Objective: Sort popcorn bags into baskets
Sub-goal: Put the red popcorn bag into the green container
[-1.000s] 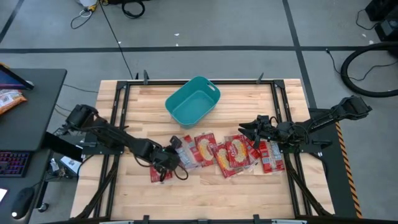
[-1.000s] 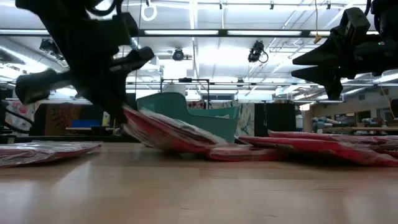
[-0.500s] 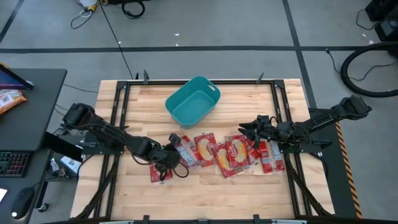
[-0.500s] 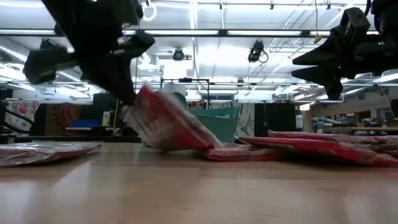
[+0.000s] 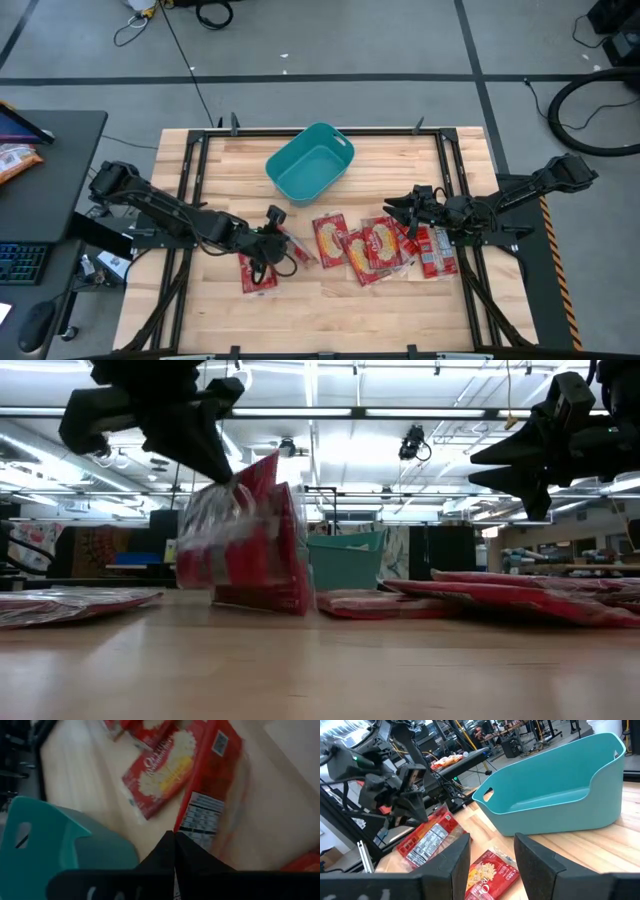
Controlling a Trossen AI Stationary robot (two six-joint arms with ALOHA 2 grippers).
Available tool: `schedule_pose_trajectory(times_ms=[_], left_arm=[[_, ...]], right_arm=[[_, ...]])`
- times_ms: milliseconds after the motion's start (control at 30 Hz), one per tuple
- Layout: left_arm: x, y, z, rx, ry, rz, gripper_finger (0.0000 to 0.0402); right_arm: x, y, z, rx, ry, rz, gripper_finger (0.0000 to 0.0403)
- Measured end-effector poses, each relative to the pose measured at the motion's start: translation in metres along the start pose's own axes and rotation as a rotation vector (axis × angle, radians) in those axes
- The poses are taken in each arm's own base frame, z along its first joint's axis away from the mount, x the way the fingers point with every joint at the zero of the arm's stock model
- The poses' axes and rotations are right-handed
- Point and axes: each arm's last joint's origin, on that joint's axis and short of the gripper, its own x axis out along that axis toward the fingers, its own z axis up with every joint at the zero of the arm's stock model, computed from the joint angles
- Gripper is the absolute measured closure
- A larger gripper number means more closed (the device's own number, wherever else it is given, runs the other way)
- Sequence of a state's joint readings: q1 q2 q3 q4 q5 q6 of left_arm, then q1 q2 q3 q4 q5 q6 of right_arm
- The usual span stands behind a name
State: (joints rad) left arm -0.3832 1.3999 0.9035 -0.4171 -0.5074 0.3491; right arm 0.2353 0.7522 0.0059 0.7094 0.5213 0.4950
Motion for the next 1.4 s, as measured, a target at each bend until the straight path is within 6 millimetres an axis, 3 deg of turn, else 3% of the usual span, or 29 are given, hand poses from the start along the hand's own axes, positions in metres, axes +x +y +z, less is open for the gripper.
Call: schedule_pose_trajectory(times_ms=[333, 433, 600, 800, 1067, 1400], left_arm=[[-0.005, 0.004, 0.001, -0.024, -0.025, 0.011, 0.04], [-0.006, 0.0, 0.0, -0.061, -0.047, -0.108, 0.0393], [-0.006, -0.015, -0.001, -0.092, -0.031, -0.271, 0.0359], [-0.005, -0.035, 0.002, -0.02, 0.028, -0.127, 0.0292], [0.03, -0.059, -0.004, 0.094, 0.153, -0.142, 0.0209], [0.062, -0.071, -0.011, 0.17, 0.242, -0.088, 0.0217]], right_arm=[[0.0, 0.0, 0.0, 0.0, 0.0, 0.0, 0.0245], [0.0, 0.0, 0.0, 0.0, 0.0, 0.0, 0.0245], [0.0, 0.0, 0.0, 0.0, 0.0, 0.0, 0.0245], [0.0, 0.0, 0.0, -0.001, 0.001, -0.001, 0.0245], [0.0, 0.0, 0.001, 0.004, -0.006, 0.003, 0.0245], [0.0, 0.0, 0.001, 0.004, -0.007, 0.004, 0.0245]])
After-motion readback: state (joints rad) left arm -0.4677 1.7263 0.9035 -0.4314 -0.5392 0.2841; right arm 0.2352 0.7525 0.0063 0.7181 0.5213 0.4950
